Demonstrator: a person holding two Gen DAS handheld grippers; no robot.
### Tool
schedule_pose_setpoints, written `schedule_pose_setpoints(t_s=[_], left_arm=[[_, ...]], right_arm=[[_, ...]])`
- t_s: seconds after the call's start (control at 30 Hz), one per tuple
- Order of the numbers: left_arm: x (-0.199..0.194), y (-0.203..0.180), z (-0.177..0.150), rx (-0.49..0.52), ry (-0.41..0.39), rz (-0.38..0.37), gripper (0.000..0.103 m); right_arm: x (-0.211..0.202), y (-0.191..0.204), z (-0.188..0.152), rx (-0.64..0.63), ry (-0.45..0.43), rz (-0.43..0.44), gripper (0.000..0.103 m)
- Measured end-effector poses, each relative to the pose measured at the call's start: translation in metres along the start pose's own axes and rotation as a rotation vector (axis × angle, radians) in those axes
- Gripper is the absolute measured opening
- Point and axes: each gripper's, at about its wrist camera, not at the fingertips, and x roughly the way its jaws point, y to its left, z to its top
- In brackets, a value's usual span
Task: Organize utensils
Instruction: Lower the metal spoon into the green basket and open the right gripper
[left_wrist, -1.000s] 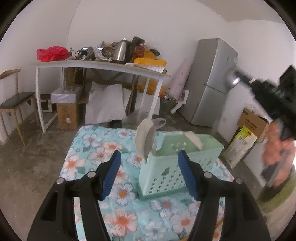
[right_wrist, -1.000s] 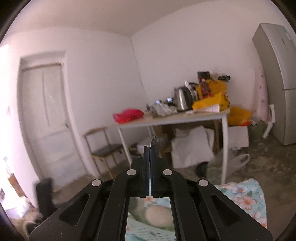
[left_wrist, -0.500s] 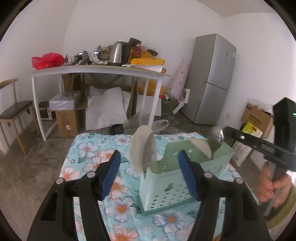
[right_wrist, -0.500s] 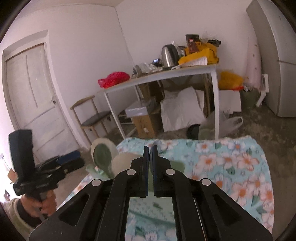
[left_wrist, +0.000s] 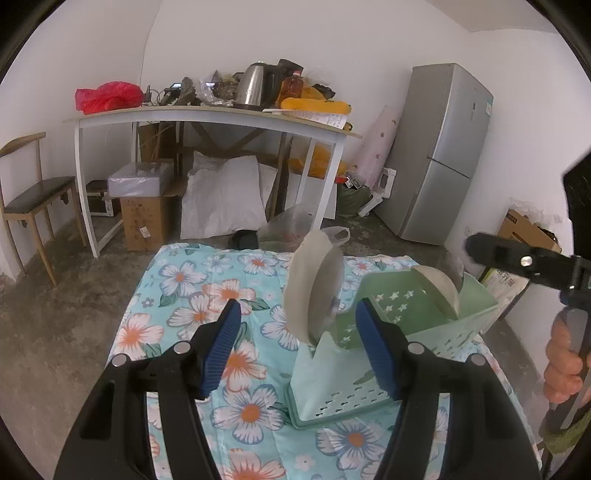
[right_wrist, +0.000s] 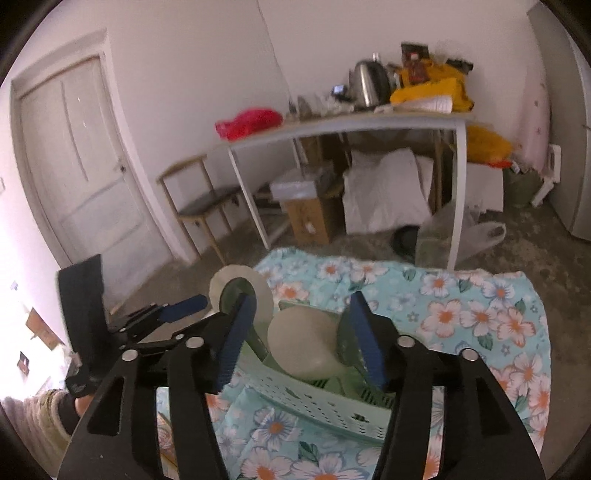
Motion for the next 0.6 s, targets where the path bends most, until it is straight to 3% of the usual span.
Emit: schedule_pose_setpoints(t_s=[0.1,0.37,0.6], left_arm=[[0.000,0.000,0.000,0.001,-0.001,0.001,0.062],[0.003,0.005,0.001,-0.035,0.003,-0.035,0.062],[0.004,0.008,0.000,-0.044,0.007,-0.044,0.062]], right_arm=[[0.016,0.012,0.006,-0.056,0.069,-0.083,0.063],[0.044,0.018,0.000,-0.162,0.206,-0.230,0.062],[0.032,0.013,-0.001,-0.118,0.166,-0.254,0.049]])
